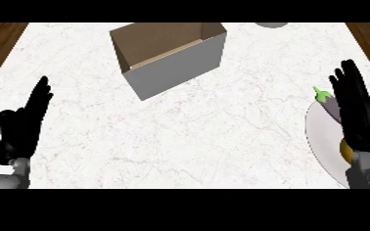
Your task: Pick the lemon from the plate and place it in the cardboard box
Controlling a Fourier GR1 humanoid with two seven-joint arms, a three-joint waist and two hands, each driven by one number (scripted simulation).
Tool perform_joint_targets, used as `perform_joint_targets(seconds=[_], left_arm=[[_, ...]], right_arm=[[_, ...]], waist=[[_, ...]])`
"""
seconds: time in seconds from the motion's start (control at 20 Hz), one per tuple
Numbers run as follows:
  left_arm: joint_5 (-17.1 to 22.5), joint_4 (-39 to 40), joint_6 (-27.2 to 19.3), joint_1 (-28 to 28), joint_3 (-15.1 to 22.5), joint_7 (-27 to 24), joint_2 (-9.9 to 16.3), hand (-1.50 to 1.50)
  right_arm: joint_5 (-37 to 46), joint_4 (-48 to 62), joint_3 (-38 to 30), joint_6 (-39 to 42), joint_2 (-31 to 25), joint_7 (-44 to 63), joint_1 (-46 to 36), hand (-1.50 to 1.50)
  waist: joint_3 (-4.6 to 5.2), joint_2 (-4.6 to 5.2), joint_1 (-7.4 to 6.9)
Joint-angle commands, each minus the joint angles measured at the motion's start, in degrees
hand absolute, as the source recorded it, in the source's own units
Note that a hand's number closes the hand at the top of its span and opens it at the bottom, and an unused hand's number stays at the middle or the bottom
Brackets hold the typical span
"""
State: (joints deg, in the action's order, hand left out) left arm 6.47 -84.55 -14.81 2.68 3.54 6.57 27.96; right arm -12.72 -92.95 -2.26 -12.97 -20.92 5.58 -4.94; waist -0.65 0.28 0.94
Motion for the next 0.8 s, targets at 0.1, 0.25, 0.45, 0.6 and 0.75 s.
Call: perform_joint_targets(seconds=[0.1, 0.25, 0.45, 0.6, 0.75], left_arm=[[-0.05, -3.38, 5.17, 3.79, 5.01, -2.69, -2.1, 0.0], [-0.05, -7.3, 8.12, 7.01, 9.58, -3.07, -3.91, 0.0], [1.0, -6.81, 8.94, 6.24, 10.34, -2.98, -4.92, 0.0], [1.07, -7.08, 10.24, 7.41, 13.02, -1.93, -6.56, 0.0], [0.01, -7.49, 10.58, 7.67, 14.18, -2.36, -6.71, 0.0]], right_arm=[[5.65, 2.3, -4.04, -12.48, 1.74, 4.83, 5.56, -1.5], [8.88, 5.36, -8.55, -21.85, 2.97, 7.16, 9.98, -1.5], [27.36, 13.31, -4.4, -23.89, -7.76, 5.9, 19.24, -1.5], [38.16, 13.6, -0.08, -29.21, -8.36, 9.07, 23.33, -1.5], [47.39, 8.94, 2.77, -30.8, -10.01, 16.67, 26.58, -1.5]], waist=[[0.77, -0.27, 1.05], [0.85, -0.3, 4.3], [1.48, 1.59, 3.63], [1.3, 0.83, 1.8], [1.46, 0.26, 0.58]])
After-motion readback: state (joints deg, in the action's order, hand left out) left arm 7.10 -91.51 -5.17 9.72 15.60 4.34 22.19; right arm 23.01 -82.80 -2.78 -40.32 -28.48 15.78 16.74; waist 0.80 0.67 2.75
